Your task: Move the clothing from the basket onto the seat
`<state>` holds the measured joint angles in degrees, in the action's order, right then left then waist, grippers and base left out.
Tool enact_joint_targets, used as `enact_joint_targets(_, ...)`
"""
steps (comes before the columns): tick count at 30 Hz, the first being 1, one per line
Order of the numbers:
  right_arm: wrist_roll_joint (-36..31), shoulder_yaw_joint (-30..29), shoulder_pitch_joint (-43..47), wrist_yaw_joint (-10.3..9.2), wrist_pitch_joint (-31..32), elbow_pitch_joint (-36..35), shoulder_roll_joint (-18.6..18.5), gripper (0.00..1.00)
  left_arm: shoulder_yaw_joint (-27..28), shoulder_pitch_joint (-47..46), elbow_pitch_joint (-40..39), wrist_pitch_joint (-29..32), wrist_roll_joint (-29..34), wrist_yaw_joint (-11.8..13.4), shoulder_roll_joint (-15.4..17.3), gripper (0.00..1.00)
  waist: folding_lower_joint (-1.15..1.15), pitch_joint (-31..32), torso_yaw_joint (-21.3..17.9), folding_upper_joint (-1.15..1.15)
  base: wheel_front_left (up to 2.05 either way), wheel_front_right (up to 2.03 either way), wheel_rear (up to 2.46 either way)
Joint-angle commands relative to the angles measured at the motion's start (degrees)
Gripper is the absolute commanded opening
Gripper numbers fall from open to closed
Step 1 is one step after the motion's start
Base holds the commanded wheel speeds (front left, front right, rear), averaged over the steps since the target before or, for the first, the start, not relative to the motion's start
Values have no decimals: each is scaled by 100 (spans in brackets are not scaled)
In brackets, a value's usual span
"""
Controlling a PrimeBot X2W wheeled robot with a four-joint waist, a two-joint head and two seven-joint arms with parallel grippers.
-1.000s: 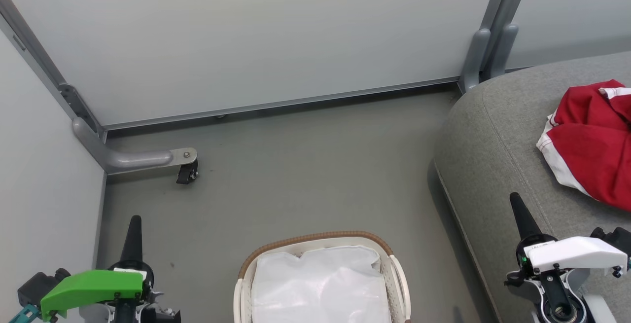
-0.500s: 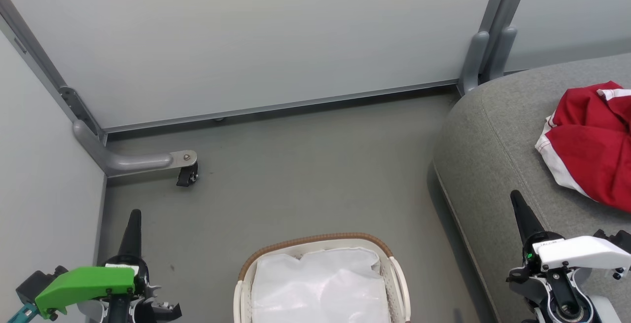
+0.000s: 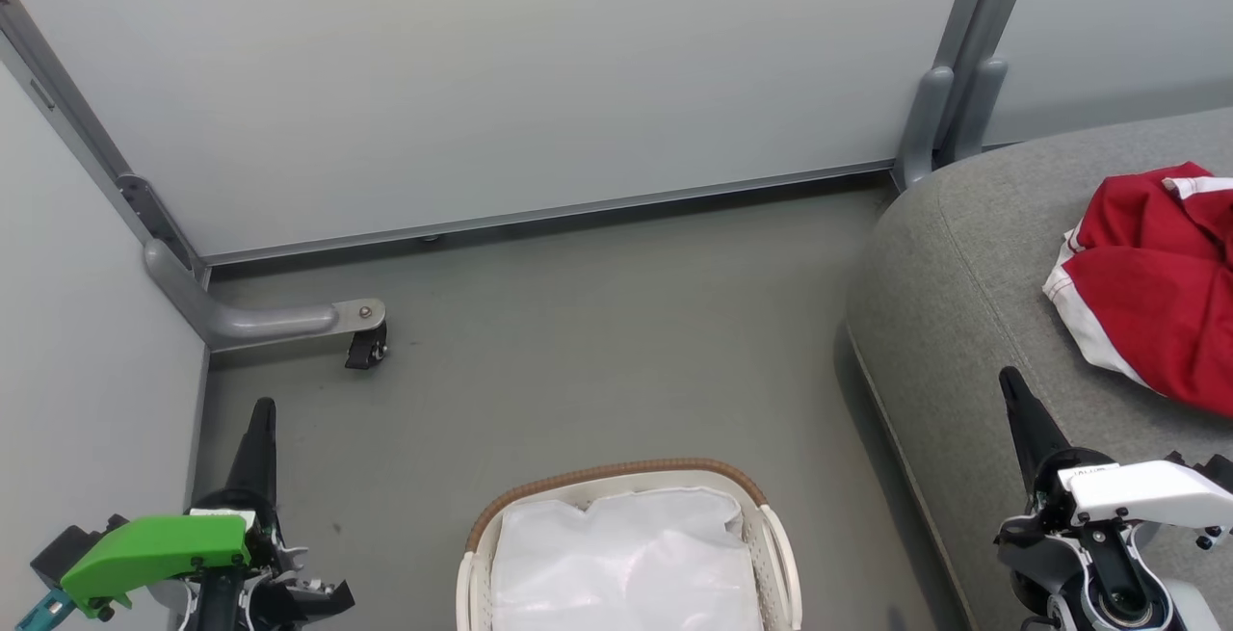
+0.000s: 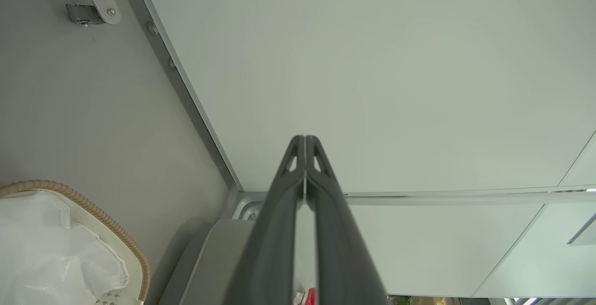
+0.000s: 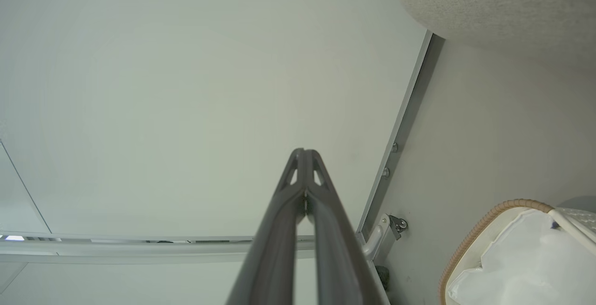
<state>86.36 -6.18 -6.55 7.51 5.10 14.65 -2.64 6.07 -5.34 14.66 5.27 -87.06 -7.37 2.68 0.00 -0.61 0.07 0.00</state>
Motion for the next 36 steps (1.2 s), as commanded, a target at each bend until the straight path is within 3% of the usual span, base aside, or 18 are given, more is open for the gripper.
enact_joint_targets(1,128,-17,47,-3,52,-40,-36,0,34,-98,-46,25,-125,-20,35,0,0,4,-1,0,0,0,0)
enact_joint_targets(10,625,-48,63,-3,163,-80,-40,0,64,-118,-75,153,-547,-22,37,0,0,44,-7,0,0,0,0)
enact_joint_targets(36,614,-45,63,-3,159,-78,-39,0,59,-117,-71,150,-542,-22,37,0,0,44,-7,0,0,0,0)
